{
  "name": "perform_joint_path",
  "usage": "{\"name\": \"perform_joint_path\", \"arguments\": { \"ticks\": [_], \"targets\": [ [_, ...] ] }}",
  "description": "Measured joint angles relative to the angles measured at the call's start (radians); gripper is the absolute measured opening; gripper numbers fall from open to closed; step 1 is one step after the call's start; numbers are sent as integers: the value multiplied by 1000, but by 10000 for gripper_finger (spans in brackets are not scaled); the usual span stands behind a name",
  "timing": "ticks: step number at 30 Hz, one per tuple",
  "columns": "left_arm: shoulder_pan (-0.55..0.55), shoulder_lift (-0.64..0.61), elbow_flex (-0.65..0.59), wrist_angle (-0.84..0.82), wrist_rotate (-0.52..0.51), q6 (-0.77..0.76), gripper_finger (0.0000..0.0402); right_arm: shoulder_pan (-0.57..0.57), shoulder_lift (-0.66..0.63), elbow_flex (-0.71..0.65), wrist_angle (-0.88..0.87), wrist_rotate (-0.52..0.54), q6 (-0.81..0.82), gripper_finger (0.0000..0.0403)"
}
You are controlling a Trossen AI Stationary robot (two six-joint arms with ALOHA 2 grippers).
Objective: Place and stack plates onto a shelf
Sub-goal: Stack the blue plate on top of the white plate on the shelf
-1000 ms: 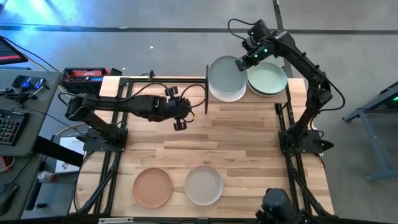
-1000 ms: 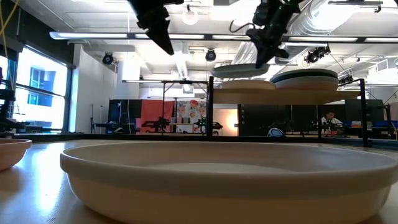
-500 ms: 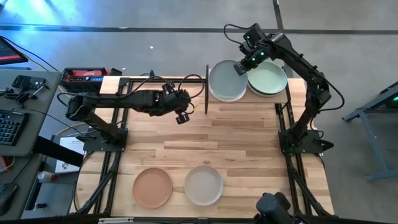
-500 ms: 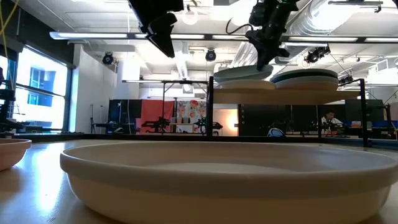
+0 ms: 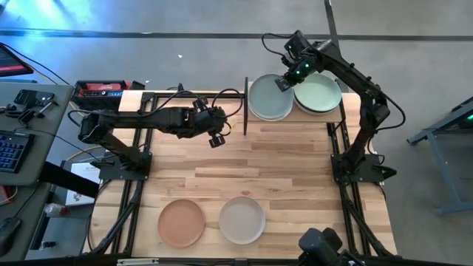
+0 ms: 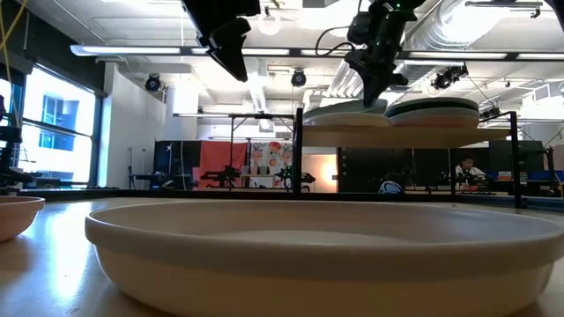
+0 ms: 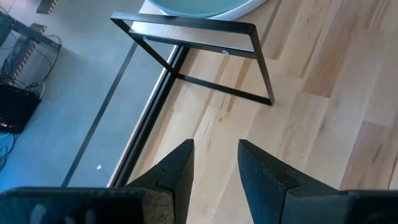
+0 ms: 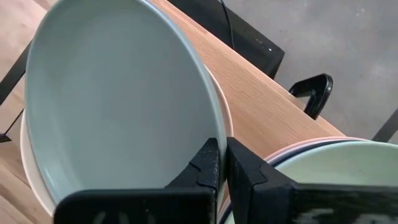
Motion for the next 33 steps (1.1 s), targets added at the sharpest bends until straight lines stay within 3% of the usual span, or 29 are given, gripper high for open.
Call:
{"name": "perform_joint_path", "arguments": {
  "ticks": [24,33],
  "targets": [
    [0,0,0,0,-1,1,115,5,0,0,6,1,7,4],
    [0,0,0,0,-1,0,115,7,0,0,6,-7,62,82]
  ]
}}
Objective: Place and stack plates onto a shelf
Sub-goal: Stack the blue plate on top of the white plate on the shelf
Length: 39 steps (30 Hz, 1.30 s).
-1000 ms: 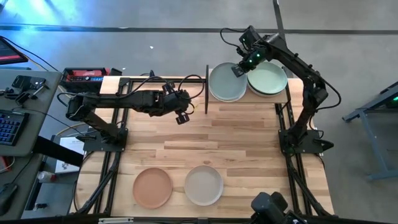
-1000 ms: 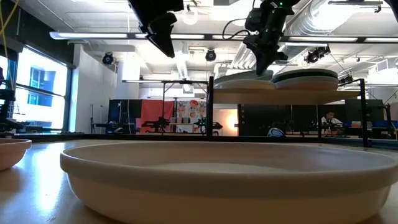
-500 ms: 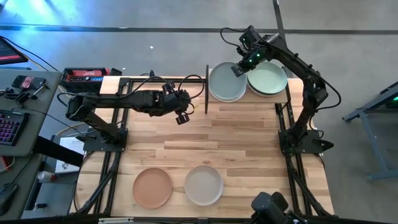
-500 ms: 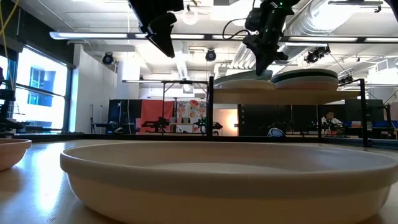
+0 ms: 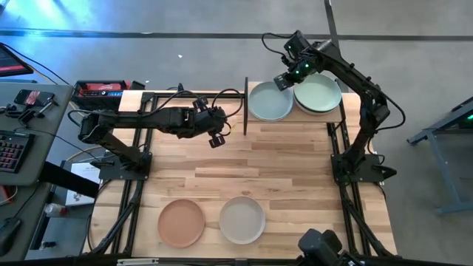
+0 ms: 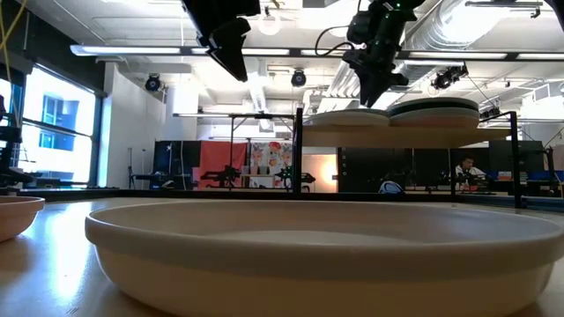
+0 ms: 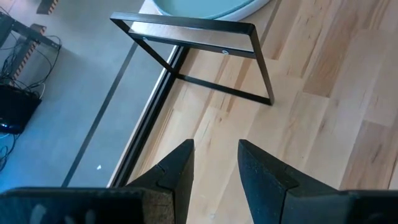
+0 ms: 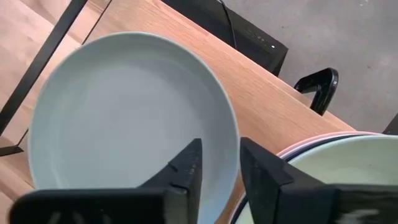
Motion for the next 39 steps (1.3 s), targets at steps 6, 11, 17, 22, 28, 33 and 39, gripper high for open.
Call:
{"name": "perform_joint_path", "arguments": {
  "ticks": [6,11,17,22,28,33,39],
  "targets": [
    [10,0,0,0,0,0,115,0,-7,0,-1,-52,6,105],
    [26,0,0,0,16,-3,115,16,-21,0,-43,-194,35,105],
    [40,0,0,0,54,-28,115,123,-5,0,-124,-141,52,105],
    [45,0,0,0,53,-28,115,193,35,1,-122,-35,53,105],
    [45,0,0,0,53,-28,115,216,99,1,-143,24,51,105],
    [45,0,0,0,53,-28,115,205,112,1,-141,72,53,105],
    [45,0,0,0,53,-28,115,174,112,1,-121,61,59,105]
  ]
}}
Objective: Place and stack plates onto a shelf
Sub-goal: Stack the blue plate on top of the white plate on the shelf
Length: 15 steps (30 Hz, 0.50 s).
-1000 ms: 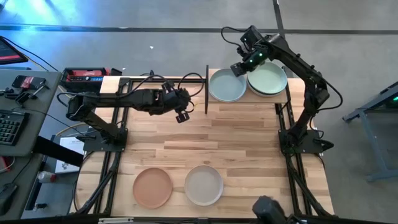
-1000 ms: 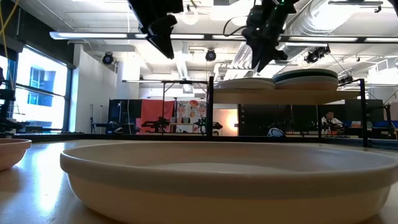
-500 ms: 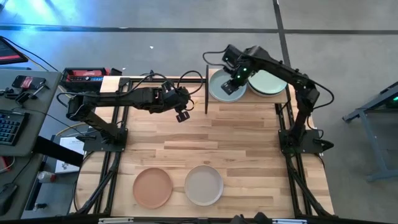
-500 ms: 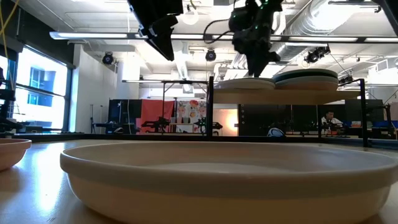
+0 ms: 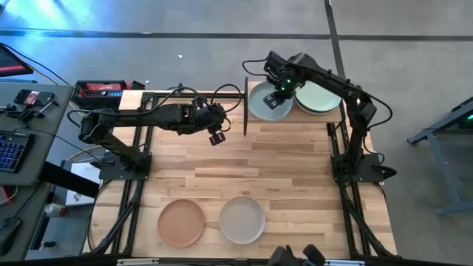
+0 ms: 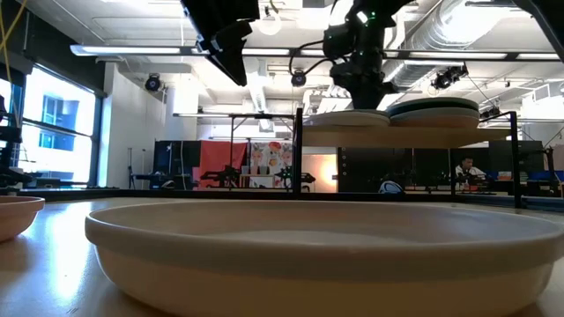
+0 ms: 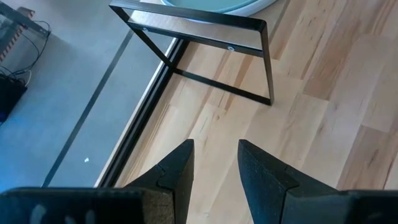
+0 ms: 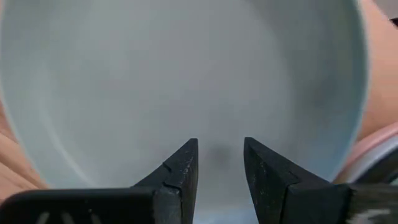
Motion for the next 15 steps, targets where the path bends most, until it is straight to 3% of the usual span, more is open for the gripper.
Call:
{"name": "perform_joint_path", "arguments": {
  "ticks": [15],
  "targets": [
    [0,0,0,-5,0,2,115,-10,47,0,22,-10,-5,105]
  ]
}}
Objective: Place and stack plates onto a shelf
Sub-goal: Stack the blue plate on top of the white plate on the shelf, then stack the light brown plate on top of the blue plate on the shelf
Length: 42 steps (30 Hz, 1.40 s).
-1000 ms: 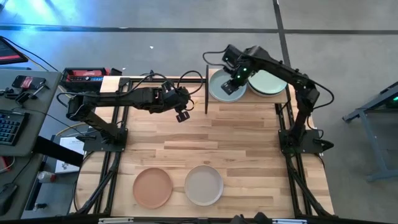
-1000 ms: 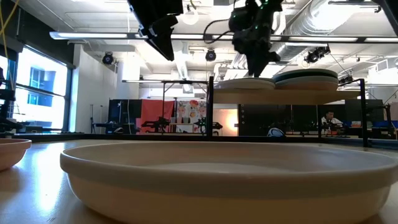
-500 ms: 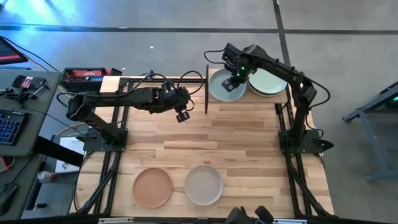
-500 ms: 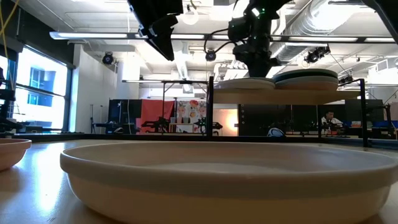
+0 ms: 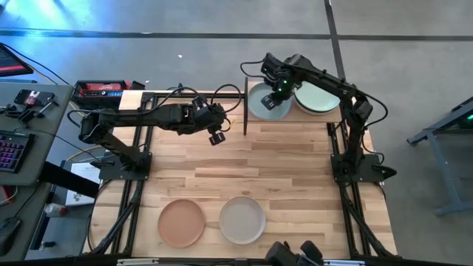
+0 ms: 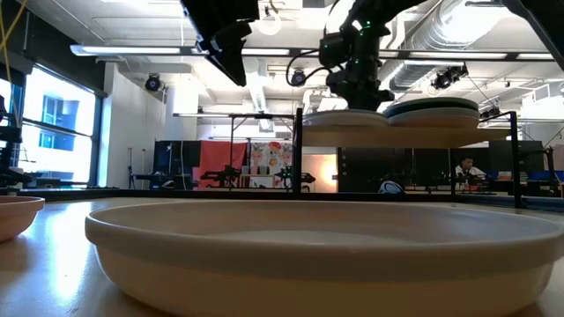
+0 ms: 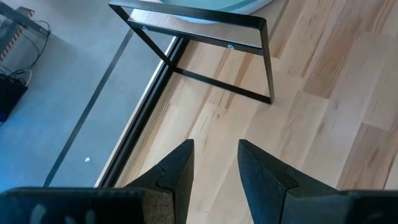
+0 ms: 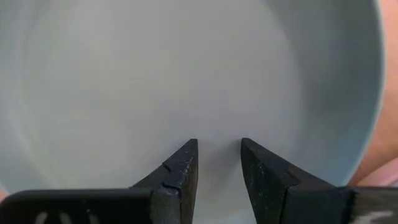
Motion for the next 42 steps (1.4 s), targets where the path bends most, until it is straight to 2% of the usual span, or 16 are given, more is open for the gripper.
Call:
{"name": "perform_joint_path", "arguments": {
  "ticks": [9,17,22,26,33,37,42],
  "targets": [
    [0,0,0,0,0,0,115,-48,2,0,56,42,40,105],
    [0,0,0,-3,0,0,115,-52,-32,1,65,15,15,105],
    [0,0,0,-24,3,-35,115,-30,-69,37,53,-42,22,105],
    [0,0,0,-144,97,-128,115,21,-106,42,52,-109,22,105],
    [-33,1,0,-359,261,-282,115,129,-126,42,27,-114,14,105],
    [-80,1,-2,-430,289,-309,115,198,-126,42,-5,-113,49,105],
    [-135,1,-63,-432,304,-359,115,313,-126,42,-74,-113,136,105]
  ]
}}
